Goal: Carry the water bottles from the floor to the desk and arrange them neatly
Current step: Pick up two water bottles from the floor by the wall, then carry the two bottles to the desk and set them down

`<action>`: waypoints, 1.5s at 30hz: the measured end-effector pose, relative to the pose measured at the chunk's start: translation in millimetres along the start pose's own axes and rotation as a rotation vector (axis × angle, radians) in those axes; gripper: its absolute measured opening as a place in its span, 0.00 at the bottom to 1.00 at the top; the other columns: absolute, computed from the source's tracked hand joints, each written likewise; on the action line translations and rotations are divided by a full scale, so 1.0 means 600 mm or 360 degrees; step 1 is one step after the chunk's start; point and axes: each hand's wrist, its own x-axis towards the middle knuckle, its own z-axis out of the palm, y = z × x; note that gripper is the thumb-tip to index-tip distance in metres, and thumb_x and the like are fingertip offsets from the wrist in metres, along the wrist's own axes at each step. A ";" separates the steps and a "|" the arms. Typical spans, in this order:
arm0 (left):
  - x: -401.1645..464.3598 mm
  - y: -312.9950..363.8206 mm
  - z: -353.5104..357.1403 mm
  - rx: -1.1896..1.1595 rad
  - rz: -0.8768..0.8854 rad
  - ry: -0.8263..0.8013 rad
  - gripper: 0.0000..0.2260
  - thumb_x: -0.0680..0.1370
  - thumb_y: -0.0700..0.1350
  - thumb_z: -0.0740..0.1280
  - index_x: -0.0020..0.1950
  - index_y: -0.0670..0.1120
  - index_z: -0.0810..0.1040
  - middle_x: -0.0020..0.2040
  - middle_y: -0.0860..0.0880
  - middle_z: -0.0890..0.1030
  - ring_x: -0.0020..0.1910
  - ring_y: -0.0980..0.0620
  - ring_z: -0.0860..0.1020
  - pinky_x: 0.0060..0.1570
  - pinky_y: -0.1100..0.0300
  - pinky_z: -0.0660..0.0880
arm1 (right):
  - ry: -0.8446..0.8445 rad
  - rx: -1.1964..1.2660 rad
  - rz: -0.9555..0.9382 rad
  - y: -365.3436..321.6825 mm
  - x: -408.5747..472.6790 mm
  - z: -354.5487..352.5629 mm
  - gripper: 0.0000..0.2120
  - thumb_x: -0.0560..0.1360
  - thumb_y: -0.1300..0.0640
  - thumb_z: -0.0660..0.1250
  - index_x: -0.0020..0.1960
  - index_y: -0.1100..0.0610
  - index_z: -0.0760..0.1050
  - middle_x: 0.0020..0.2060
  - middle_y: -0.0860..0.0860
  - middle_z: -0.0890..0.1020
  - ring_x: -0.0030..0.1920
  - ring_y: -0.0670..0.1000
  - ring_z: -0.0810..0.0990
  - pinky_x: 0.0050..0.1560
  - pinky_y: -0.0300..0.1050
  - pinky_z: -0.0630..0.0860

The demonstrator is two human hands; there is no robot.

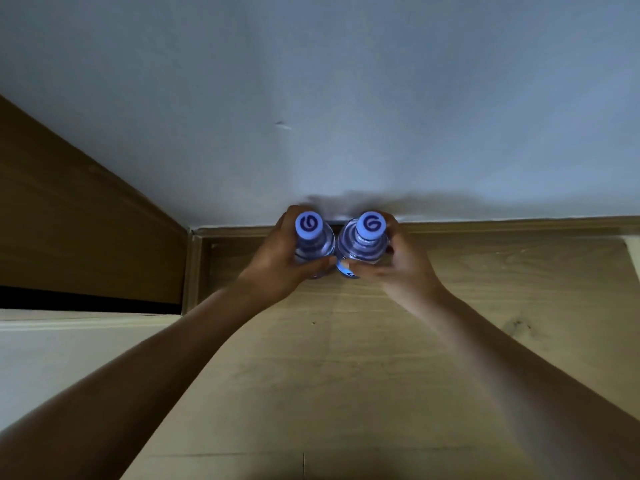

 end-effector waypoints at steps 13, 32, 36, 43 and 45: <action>-0.055 0.061 -0.027 -0.0039 -0.0089 -0.0051 0.25 0.69 0.46 0.78 0.56 0.62 0.67 0.48 0.69 0.77 0.48 0.67 0.77 0.44 0.76 0.71 | -0.0055 0.0240 0.0147 -0.044 -0.057 -0.021 0.16 0.66 0.65 0.80 0.51 0.56 0.79 0.43 0.53 0.86 0.45 0.49 0.84 0.46 0.43 0.78; -0.064 0.353 -0.183 -0.0060 0.0176 0.0082 0.22 0.67 0.51 0.79 0.57 0.59 0.75 0.53 0.59 0.82 0.50 0.62 0.80 0.48 0.72 0.75 | -0.0055 0.0325 -0.0159 -0.348 -0.112 -0.122 0.17 0.67 0.59 0.80 0.54 0.52 0.81 0.46 0.45 0.86 0.49 0.44 0.84 0.45 0.33 0.77; -0.100 0.489 -0.250 -0.0042 0.0100 0.0142 0.21 0.66 0.50 0.79 0.55 0.60 0.75 0.51 0.59 0.82 0.48 0.62 0.81 0.45 0.74 0.75 | -0.0075 0.0355 -0.0143 -0.484 -0.156 -0.149 0.17 0.68 0.58 0.79 0.55 0.52 0.80 0.47 0.45 0.86 0.49 0.43 0.84 0.44 0.32 0.77; -0.191 0.747 -0.411 -0.0048 -0.0026 0.0208 0.23 0.65 0.51 0.80 0.56 0.54 0.77 0.47 0.59 0.82 0.43 0.59 0.81 0.40 0.65 0.78 | -0.0155 0.0331 -0.0141 -0.774 -0.244 -0.195 0.18 0.68 0.57 0.79 0.56 0.54 0.80 0.48 0.46 0.86 0.49 0.44 0.84 0.46 0.35 0.77; -0.220 0.828 -0.459 -0.0013 -0.0047 0.0257 0.22 0.64 0.54 0.79 0.55 0.56 0.76 0.45 0.62 0.81 0.42 0.63 0.79 0.42 0.72 0.73 | -0.0180 0.0294 -0.0158 -0.864 -0.273 -0.202 0.17 0.68 0.57 0.79 0.55 0.53 0.80 0.47 0.44 0.85 0.48 0.43 0.83 0.47 0.36 0.77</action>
